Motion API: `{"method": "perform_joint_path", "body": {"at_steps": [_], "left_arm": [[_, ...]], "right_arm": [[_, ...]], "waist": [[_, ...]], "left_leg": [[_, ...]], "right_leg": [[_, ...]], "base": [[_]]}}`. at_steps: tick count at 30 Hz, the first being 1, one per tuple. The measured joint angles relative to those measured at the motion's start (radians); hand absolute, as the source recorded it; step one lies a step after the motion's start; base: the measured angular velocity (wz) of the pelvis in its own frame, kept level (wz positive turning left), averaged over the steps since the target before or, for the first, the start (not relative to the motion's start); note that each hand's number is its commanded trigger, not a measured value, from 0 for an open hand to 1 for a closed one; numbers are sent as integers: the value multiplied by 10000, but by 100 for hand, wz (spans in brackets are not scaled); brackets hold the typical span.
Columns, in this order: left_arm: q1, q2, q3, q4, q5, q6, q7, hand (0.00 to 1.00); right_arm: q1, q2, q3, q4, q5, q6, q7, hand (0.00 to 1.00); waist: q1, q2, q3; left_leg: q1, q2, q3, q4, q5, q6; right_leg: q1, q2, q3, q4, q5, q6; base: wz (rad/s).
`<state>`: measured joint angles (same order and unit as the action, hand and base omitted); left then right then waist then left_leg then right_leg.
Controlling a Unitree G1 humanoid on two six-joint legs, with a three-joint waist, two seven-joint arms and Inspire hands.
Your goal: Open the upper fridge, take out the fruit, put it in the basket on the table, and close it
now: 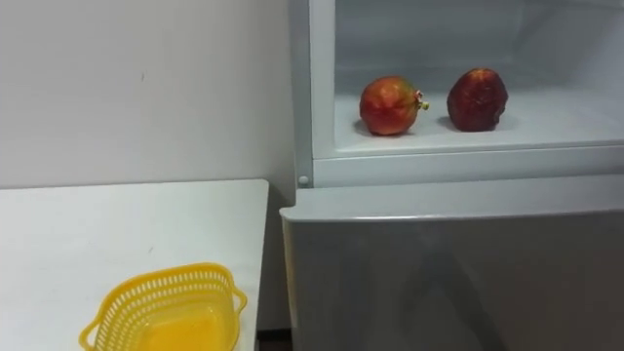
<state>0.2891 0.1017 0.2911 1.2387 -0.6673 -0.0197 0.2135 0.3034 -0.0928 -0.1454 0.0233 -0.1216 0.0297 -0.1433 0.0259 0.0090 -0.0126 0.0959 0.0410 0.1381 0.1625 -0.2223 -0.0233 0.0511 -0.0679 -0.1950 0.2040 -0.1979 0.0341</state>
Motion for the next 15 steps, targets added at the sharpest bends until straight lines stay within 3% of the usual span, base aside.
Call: {"method": "perform_joint_path", "body": {"at_steps": [7, 9, 12, 15], "left_arm": [[58, -9, -1, 634, 495, 1, -512, 0], [51, -8, -4, 876, 489, -125, -585, 0], [29, -9, -19, 971, 409, -292, -712, 0], [31, -9, -19, 980, 439, -363, -749, 0]], "right_arm": [[109, 98, -43, -2084, -918, -6, -723, 0], [105, 83, -70, -2796, -1215, -123, -1042, 0], [-121, 69, -57, -4094, -1247, -735, -1799, 0], [-223, 70, -3, -4457, -1261, -1031, -2051, 0]], "waist": [[-202, 27, 83], [-207, 58, 64], [-210, 47, 62], [-153, 16, 56]], "left_leg": [[24, 12, 165, 21, 0, 0], [12, 19, 237, 28, 0, 1], [-180, 27, 238, 62, 0, 2], [-176, 27, 239, 69, 0, 3]], "right_leg": [[-27, 11, 38, -4, 6, 5], [-105, 8, 71, 5, 1, 5], [-384, 0, 80, 168, 1, -7], [-375, -2, 80, 165, 1, -6]], "base": [[-3], [-5], [0], [0]]}}
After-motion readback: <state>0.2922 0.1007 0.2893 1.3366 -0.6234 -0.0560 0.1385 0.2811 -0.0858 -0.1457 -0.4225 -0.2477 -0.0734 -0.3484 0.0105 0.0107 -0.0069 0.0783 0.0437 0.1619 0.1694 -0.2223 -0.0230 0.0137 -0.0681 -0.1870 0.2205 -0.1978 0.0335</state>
